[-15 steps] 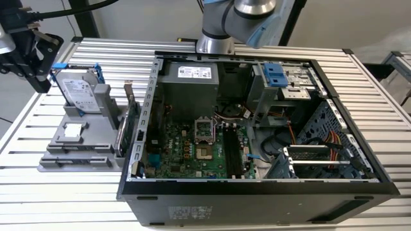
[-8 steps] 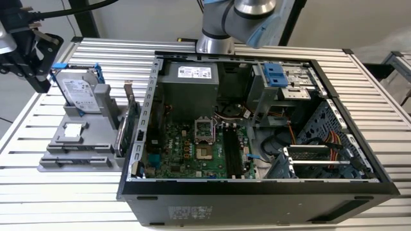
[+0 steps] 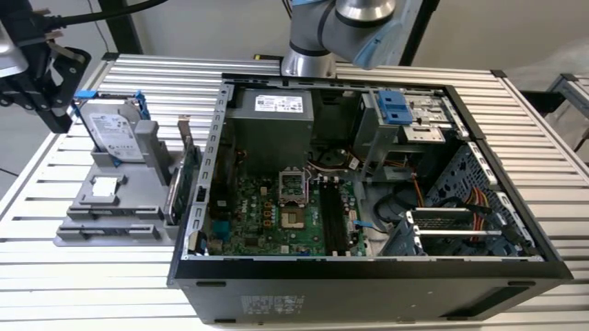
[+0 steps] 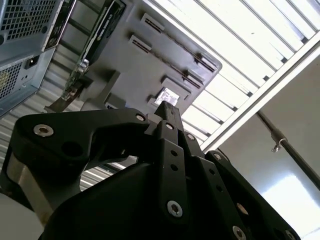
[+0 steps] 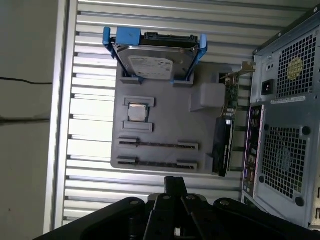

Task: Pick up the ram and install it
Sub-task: 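Reach for the ram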

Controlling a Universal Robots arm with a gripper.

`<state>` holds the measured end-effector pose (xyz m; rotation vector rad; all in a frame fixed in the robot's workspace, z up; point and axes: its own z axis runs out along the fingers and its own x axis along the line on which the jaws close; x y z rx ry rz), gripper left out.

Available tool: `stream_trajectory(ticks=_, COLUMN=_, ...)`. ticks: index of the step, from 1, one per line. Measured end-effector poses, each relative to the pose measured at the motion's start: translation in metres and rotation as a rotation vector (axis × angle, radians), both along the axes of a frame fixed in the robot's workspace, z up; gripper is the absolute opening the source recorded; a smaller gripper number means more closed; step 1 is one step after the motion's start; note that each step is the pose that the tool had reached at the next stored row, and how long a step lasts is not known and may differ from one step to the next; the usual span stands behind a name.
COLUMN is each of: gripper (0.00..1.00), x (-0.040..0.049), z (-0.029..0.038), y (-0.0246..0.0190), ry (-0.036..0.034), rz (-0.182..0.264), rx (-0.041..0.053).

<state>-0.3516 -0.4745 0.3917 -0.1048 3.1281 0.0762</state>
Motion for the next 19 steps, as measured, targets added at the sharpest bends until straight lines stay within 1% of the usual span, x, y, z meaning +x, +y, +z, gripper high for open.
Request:
stream_trajectory(ticks=11, gripper=0.0, x=0.0, z=0.0, y=0.0, ry=0.0024, rz=0.053, rx=0.0)
stream_trajectory(ticks=19, gripper=0.0, x=0.0, z=0.0, y=0.0, ry=0.0042, rz=0.103, rx=0.0)
